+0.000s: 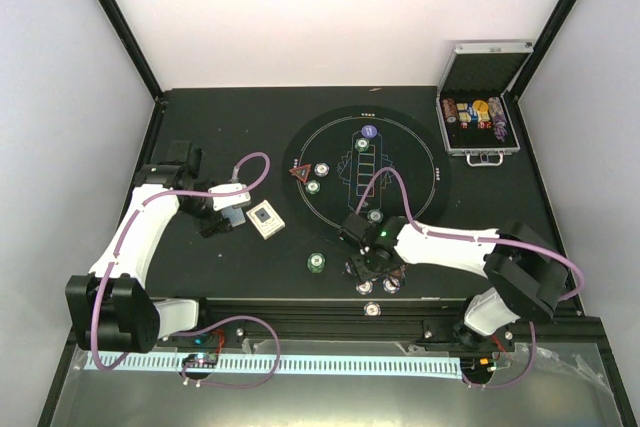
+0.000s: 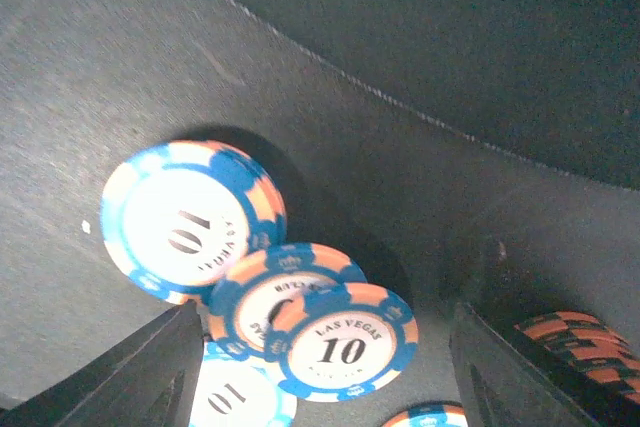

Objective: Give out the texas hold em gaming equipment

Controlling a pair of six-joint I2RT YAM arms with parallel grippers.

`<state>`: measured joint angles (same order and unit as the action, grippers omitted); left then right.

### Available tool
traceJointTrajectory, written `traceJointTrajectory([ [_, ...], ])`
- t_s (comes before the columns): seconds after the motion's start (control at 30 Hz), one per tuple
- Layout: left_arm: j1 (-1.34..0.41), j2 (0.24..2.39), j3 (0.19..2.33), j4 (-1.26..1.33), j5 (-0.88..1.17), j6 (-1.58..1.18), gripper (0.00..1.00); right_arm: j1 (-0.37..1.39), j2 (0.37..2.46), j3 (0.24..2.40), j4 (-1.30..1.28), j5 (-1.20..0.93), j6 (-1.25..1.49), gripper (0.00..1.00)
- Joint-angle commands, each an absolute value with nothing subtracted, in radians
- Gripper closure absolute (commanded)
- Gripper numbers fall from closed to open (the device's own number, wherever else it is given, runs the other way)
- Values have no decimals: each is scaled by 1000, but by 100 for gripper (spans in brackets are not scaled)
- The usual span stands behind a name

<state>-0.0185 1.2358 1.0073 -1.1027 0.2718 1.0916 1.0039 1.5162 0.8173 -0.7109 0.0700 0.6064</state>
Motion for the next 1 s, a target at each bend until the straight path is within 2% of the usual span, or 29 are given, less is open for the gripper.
traceJointTrajectory([
  [0.0,-10,1209,1032,-1119,273,1110,98,1008,1506,798,-690,48,585,29],
  [0.17,-11,1211,1033,-1119,273,1109,98,1007,1530,801,-683,37,565,28],
  [0.27,-10,1210,1031,-1119,269,1109,99,1008,1541,806,-678,33,559,31],
  [0.67,-10,1209,1030,-1114,264,1108,98,1008,1563,834,-675,23,545,59],
  [0.97,-10,1210,1028,-1110,268,1106,98,1007,1535,859,-704,43,542,74],
])
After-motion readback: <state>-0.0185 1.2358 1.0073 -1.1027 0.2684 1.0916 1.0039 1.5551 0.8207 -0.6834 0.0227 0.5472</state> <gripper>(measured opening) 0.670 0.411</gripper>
